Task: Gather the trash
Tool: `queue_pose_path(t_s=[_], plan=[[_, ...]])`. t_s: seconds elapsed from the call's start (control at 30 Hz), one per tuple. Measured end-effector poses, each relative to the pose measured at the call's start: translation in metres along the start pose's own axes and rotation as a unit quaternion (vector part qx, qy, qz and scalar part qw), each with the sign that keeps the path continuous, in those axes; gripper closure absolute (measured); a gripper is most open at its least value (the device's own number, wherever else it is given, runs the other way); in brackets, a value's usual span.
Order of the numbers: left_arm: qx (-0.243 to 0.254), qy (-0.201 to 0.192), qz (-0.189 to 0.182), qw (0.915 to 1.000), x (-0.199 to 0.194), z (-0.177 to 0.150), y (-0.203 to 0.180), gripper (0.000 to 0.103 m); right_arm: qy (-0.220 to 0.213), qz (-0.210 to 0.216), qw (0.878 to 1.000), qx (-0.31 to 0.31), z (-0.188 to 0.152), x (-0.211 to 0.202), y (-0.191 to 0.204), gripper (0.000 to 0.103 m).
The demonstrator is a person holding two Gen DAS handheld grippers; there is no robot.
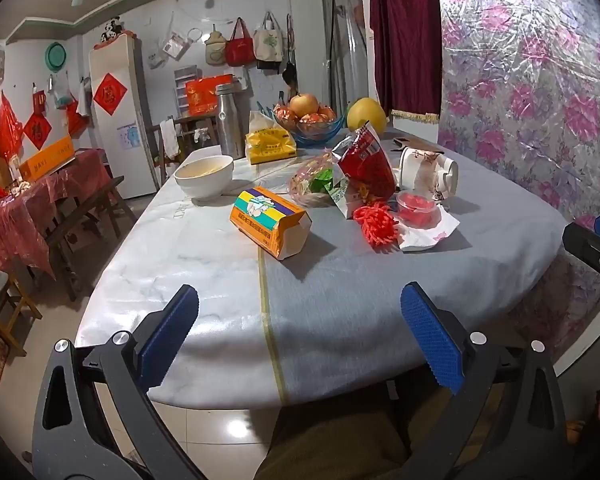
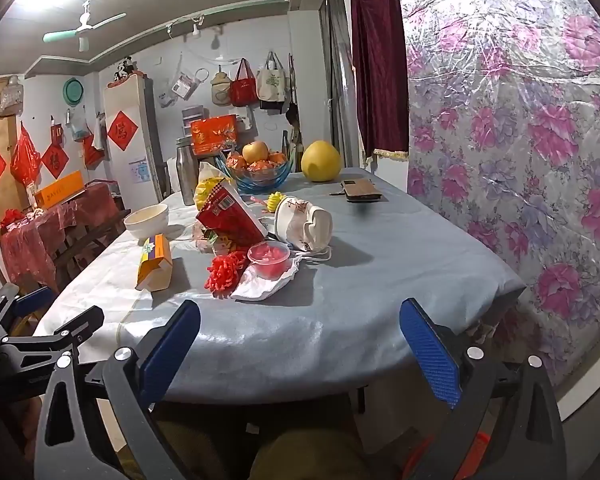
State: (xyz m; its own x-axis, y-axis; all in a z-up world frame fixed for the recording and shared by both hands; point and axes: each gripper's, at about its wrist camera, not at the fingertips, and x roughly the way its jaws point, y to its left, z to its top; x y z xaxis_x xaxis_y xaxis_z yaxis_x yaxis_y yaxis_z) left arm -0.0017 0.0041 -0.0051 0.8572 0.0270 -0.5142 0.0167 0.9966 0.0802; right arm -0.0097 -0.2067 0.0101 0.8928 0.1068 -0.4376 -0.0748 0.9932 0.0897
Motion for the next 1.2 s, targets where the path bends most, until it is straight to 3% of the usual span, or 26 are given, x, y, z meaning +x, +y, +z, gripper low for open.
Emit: queue_pose_path(t_s=[1.2], plan=[[-0.002, 0.004, -0.001, 1.0, 0.0032, -0.0055, 0.0012, 0.006, -0.007, 0.002, 1.0, -0.006, -0.0026, 0.0013, -0.0005, 0.006]])
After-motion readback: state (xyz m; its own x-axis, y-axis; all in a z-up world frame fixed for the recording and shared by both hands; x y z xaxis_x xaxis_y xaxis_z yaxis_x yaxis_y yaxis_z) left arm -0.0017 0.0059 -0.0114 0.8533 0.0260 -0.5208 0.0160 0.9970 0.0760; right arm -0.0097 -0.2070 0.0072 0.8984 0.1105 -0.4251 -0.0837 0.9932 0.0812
